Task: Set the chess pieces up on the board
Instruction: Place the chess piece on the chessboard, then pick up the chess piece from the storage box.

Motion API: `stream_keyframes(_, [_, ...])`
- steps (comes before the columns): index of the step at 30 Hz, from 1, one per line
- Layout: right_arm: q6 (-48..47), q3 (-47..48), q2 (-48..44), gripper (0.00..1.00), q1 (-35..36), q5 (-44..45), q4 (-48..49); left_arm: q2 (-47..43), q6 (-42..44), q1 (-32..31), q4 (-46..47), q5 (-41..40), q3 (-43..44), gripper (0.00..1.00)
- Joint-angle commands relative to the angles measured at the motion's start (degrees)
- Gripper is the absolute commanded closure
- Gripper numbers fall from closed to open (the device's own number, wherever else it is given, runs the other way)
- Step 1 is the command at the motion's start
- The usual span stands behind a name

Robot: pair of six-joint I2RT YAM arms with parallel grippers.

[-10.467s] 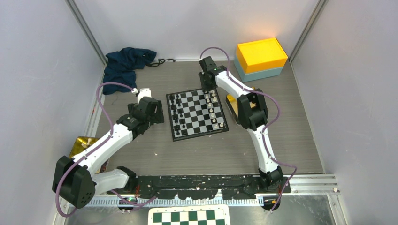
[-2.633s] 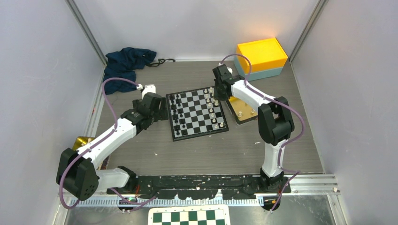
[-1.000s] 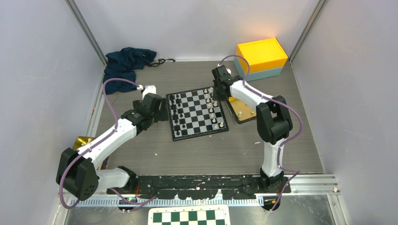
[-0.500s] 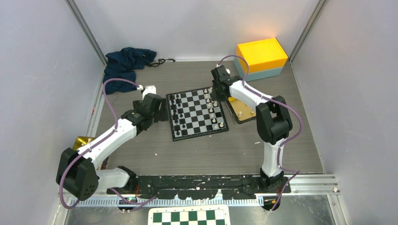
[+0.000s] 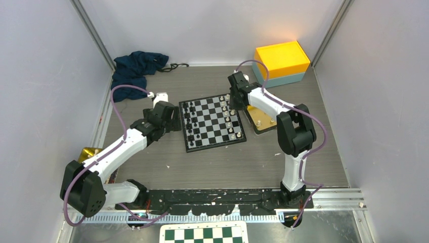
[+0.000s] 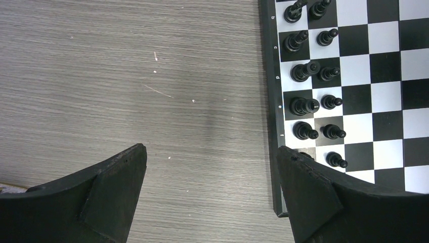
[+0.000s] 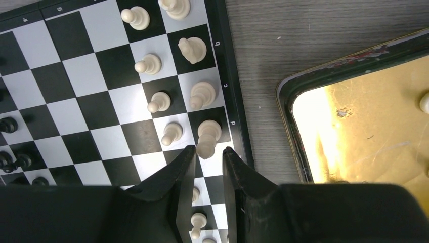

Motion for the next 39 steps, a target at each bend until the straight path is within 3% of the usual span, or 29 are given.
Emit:
stream_keyframes(1, [-0.8,1.0,-6.4,0.68,0.4,1.8,-0.3,-1.8,-0.4,-0.2,1.8,-0.1,0.1,0.0])
stream_keyframes(14, [-0.7,-0.4,-15.0,0.67,0.1,7.9,-1.7,-1.2,-0.5,-0.2,1.9,0.1,0.3,0.0])
stream_keyframes(23, [1.5,-7.6,-20.8,0.67,-5.1,14.4,-1.2,-1.0,-0.3,-0.2,1.9,0.0,0.6,0.0])
stream_keyframes(39, [5.0,-17.3,-23.7,0.67,-8.8,11.0,-2.5,-0.2,-0.2,-0.3,1.9,0.1,1.1,0.0])
